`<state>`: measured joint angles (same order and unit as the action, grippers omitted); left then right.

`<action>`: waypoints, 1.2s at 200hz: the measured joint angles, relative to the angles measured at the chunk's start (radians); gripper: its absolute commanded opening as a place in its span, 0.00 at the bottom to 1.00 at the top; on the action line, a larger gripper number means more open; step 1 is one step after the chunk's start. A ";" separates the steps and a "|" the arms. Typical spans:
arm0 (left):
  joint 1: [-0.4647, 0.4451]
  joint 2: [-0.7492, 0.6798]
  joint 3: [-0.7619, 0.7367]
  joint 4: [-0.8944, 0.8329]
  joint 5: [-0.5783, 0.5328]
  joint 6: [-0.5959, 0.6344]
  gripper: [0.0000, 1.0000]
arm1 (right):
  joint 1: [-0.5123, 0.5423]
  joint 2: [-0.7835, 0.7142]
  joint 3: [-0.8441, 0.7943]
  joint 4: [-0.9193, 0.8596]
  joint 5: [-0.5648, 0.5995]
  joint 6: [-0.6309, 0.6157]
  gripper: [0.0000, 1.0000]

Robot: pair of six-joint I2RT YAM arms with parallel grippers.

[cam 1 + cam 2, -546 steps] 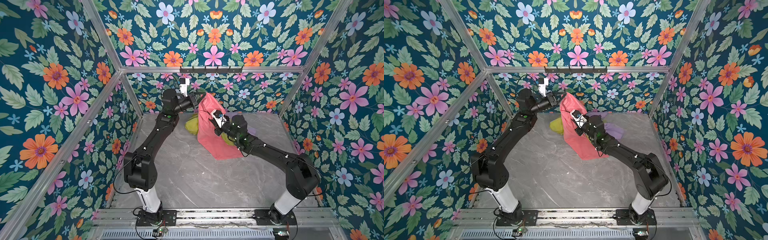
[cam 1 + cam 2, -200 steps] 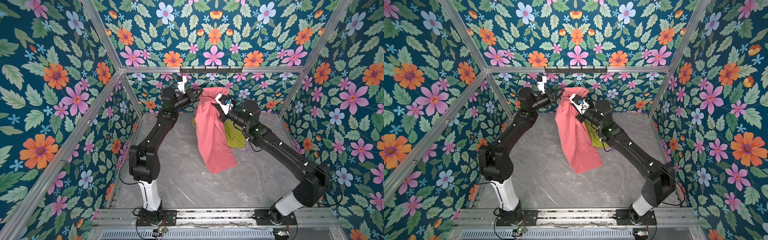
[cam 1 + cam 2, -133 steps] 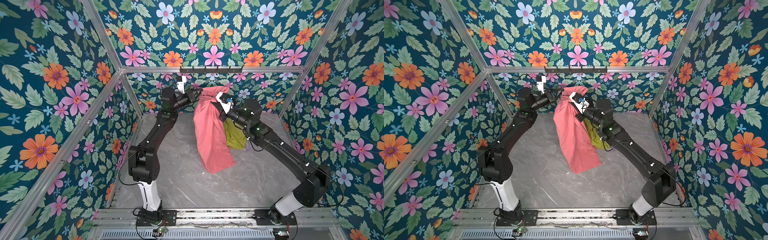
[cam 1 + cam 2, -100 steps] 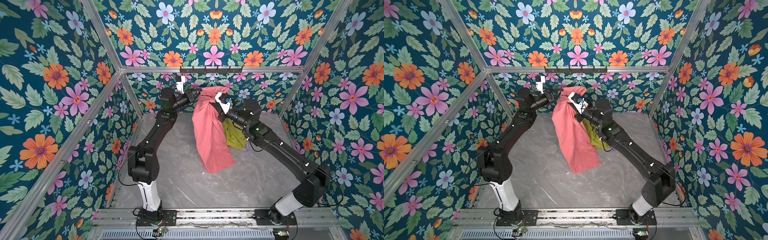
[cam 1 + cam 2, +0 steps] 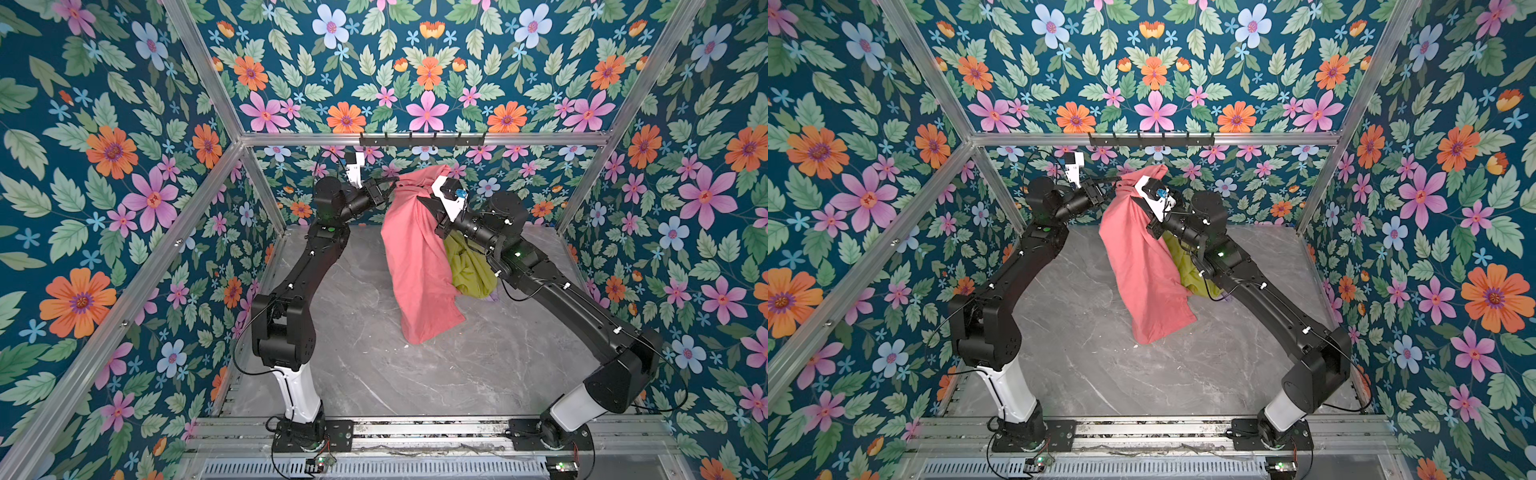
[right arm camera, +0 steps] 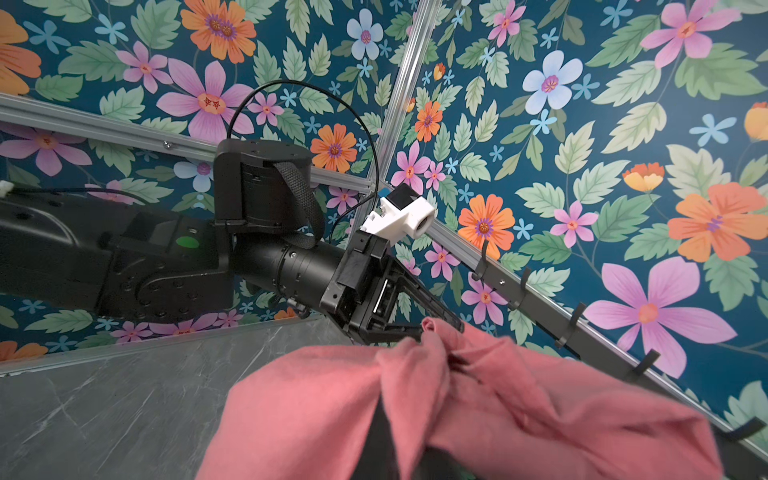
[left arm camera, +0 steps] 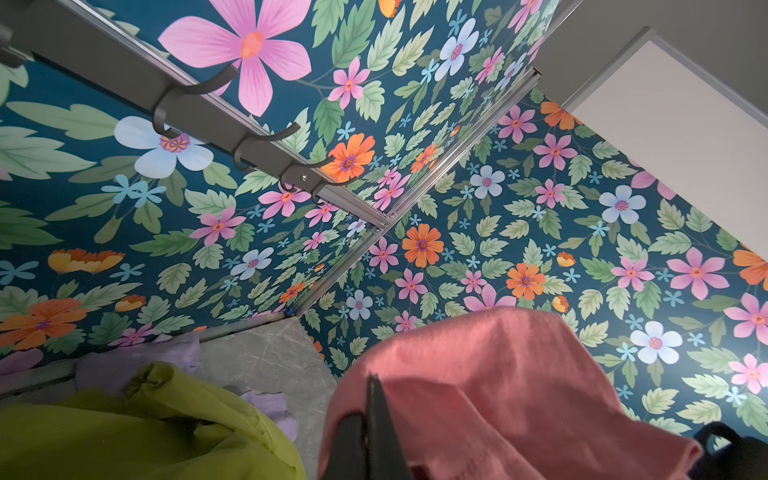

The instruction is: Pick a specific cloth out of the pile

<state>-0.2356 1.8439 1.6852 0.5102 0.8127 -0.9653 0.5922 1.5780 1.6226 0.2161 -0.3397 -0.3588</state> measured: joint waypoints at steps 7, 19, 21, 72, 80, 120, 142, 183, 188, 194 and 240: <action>0.000 -0.007 -0.007 0.006 0.001 -0.001 0.00 | 0.000 -0.004 0.002 -0.004 -0.003 0.000 0.00; 0.000 -0.020 -0.019 0.014 0.003 -0.001 0.00 | 0.002 -0.012 0.004 -0.011 -0.008 0.000 0.00; 0.000 -0.023 -0.021 0.015 0.003 -0.001 0.00 | 0.002 -0.014 0.005 -0.013 -0.008 0.000 0.00; 0.000 -0.098 -0.092 0.028 0.017 0.000 0.00 | 0.030 -0.040 0.022 -0.037 -0.021 0.000 0.00; 0.000 -0.112 -0.110 0.029 0.019 0.000 0.00 | 0.034 -0.047 0.022 -0.043 -0.023 0.000 0.00; 0.000 -0.208 -0.216 0.029 0.033 0.016 0.00 | 0.053 -0.093 0.022 -0.080 -0.041 0.008 0.00; 0.000 -0.273 -0.276 0.006 0.041 0.045 0.00 | 0.089 -0.119 0.022 -0.111 -0.041 -0.014 0.00; 0.000 -0.410 -0.375 -0.095 0.036 0.129 0.00 | 0.156 -0.170 -0.012 -0.150 -0.022 -0.039 0.00; 0.001 -0.424 -0.385 -0.109 0.035 0.139 0.00 | 0.168 -0.175 -0.018 -0.153 -0.017 -0.046 0.00; 0.001 -0.442 -0.396 -0.127 0.032 0.153 0.00 | 0.182 -0.181 -0.024 -0.154 -0.006 -0.056 0.00; 0.001 -0.549 -0.491 -0.224 0.018 0.219 0.00 | 0.262 -0.229 -0.099 -0.169 0.051 -0.098 0.00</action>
<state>-0.2344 1.2953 1.1938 0.2859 0.8310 -0.7464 0.8539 1.3495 1.5234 0.0467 -0.2890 -0.4572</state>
